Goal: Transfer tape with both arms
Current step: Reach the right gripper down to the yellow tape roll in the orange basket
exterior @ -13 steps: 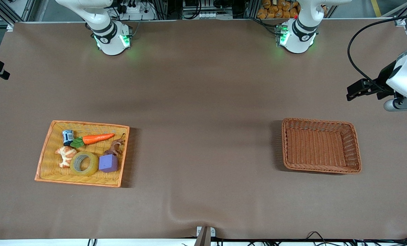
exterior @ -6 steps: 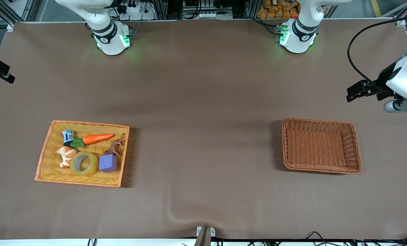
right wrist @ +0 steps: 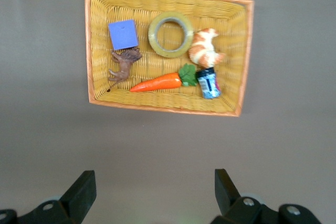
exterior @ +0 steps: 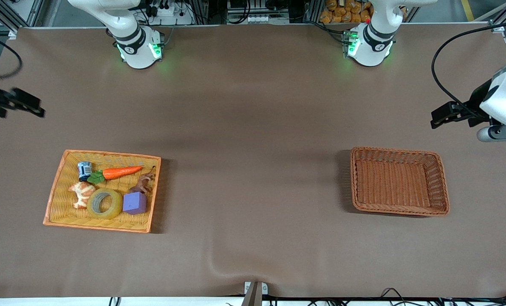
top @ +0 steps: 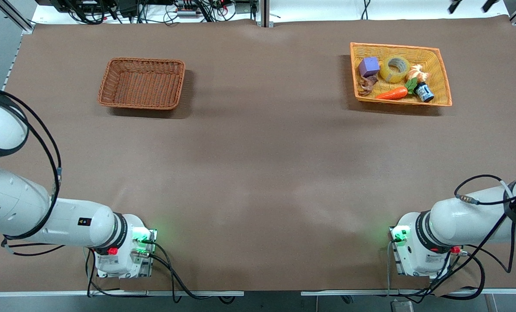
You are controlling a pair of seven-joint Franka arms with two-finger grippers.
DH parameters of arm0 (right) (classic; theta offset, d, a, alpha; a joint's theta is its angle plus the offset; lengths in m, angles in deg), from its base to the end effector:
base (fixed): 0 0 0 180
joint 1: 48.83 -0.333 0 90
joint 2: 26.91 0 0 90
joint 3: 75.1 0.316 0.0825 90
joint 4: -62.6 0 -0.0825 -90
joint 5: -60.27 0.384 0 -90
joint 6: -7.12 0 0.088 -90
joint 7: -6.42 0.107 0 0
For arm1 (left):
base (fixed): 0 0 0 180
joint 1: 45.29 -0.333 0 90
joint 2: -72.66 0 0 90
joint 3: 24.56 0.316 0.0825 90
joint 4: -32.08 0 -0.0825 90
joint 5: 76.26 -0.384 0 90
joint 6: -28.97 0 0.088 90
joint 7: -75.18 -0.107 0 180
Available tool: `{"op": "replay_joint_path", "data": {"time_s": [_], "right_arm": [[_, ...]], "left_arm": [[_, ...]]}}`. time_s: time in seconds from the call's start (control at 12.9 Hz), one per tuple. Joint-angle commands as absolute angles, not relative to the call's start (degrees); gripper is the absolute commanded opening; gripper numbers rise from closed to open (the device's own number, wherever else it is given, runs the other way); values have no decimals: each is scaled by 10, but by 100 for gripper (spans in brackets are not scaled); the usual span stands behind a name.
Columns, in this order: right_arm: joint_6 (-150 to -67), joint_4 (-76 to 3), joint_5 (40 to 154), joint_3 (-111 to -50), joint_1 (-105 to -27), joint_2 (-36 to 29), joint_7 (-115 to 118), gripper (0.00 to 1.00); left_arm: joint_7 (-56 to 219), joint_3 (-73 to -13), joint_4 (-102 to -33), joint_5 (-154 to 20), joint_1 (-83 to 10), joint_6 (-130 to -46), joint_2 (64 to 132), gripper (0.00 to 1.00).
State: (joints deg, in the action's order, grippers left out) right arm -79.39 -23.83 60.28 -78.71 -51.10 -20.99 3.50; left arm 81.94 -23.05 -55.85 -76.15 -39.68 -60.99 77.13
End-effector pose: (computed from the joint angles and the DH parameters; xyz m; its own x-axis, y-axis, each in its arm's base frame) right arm 0.5782 -0.0116 0.5902 0.9944 0.0274 -0.1017 0.0276 -0.9996 0.0011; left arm 0.5758 -0.0421 0.5973 0.9980 0.0465 -0.0422 0.0463 -0.9989 -0.0051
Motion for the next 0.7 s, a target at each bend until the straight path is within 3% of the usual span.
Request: {"op": "replay_joint_path", "data": {"time_s": [0.0, 0.62], "right_arm": [[-844, -228, 603, -791, -527, -129, 33, 100], [-1054, -228, 603, -791, -525, 80, -5, 100]], "left_arm": [[819, -232, -551, -749, -400, -611, 775, 100], [816, -232, -551, -749, -400, -611, 775, 100]]}}
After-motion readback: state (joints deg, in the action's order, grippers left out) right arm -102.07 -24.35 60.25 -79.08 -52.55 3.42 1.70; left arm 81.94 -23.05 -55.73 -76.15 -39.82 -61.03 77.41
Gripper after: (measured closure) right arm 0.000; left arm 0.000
